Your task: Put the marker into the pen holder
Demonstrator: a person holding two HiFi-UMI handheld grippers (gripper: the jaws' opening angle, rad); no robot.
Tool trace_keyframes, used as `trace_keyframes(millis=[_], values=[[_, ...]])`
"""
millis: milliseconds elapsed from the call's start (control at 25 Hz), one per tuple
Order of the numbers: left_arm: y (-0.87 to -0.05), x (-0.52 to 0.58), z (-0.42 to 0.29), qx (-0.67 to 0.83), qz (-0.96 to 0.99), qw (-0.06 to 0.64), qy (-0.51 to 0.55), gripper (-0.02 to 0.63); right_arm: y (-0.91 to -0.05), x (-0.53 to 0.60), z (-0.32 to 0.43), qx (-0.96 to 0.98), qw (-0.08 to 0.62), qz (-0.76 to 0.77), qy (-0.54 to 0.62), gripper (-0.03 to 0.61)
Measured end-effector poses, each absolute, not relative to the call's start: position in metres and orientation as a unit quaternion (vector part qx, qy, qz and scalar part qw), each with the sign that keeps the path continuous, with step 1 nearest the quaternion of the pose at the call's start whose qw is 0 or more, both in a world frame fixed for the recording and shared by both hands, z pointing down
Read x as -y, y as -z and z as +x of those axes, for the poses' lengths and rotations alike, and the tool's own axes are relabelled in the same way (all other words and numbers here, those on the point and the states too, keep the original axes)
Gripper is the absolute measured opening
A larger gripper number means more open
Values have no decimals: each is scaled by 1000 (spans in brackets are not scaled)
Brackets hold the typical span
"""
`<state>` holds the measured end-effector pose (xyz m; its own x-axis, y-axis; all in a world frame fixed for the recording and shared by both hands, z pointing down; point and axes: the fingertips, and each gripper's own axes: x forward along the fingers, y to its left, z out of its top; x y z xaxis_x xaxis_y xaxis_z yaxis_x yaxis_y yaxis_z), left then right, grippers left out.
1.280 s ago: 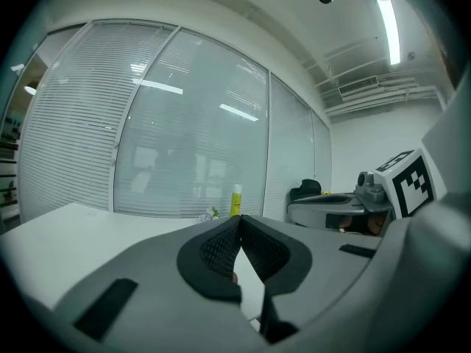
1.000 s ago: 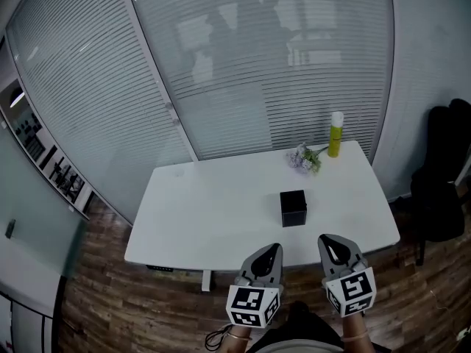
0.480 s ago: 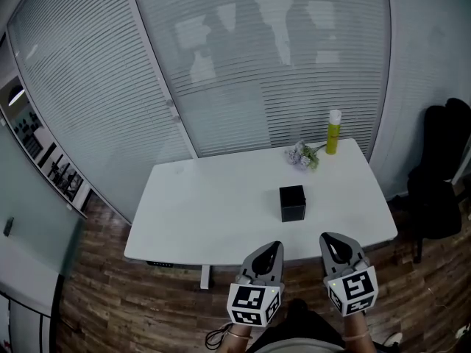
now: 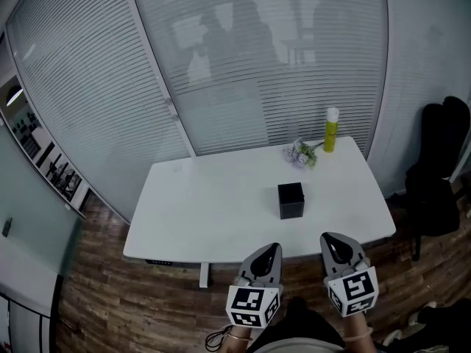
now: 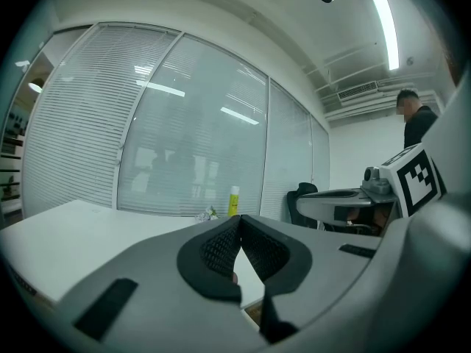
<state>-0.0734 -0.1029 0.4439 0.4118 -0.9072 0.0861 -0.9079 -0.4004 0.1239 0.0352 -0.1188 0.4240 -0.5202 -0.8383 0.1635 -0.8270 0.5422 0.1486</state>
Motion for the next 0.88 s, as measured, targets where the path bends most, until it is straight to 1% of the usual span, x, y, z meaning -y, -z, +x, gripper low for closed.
trace_keyframes(millis=[880], values=[[-446, 124, -71, 537, 840, 80, -7, 18, -427, 144, 33, 873, 110, 475, 22, 28]])
